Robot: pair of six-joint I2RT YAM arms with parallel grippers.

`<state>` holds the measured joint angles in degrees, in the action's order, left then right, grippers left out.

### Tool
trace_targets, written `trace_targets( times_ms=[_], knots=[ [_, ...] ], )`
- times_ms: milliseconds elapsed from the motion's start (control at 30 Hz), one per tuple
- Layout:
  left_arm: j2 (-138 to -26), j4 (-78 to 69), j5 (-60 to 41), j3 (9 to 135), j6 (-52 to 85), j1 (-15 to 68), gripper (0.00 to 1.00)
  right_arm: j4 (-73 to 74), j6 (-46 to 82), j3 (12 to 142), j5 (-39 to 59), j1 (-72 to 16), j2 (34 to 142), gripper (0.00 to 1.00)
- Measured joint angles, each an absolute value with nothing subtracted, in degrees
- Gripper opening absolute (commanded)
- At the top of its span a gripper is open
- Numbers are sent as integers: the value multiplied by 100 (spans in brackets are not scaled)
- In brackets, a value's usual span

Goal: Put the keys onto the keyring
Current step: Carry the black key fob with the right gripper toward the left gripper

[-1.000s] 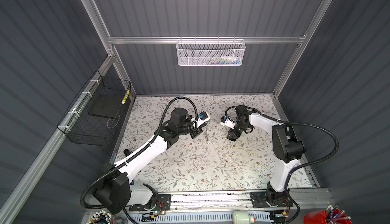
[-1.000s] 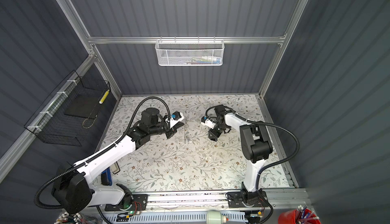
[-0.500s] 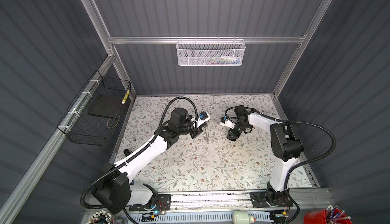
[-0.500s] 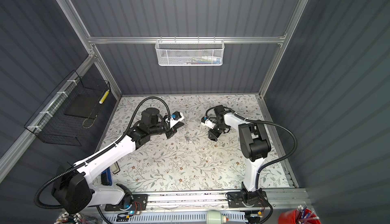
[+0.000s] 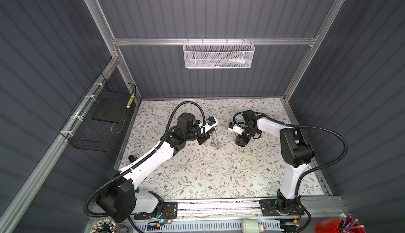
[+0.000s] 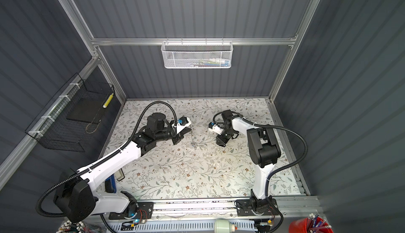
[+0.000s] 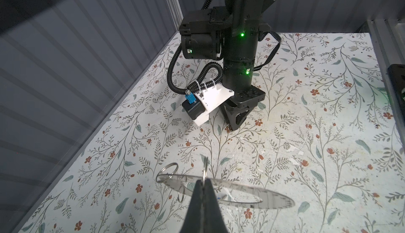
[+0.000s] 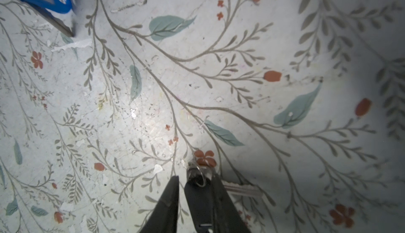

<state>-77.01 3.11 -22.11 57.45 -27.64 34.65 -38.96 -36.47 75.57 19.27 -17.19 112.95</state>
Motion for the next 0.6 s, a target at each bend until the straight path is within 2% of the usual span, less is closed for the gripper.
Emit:
trace_targets(
  times_ms=[233,600],
  knots=[
    [-7697,296,-2211,5743,-2764,3465,0,-3938,-3632,7590,1688,-1793,11314,24],
    [-7660,272,-2206,5649,-2764,3465,0,-3944,-3623,7590,1557,-1881,11314,11]
  ],
)
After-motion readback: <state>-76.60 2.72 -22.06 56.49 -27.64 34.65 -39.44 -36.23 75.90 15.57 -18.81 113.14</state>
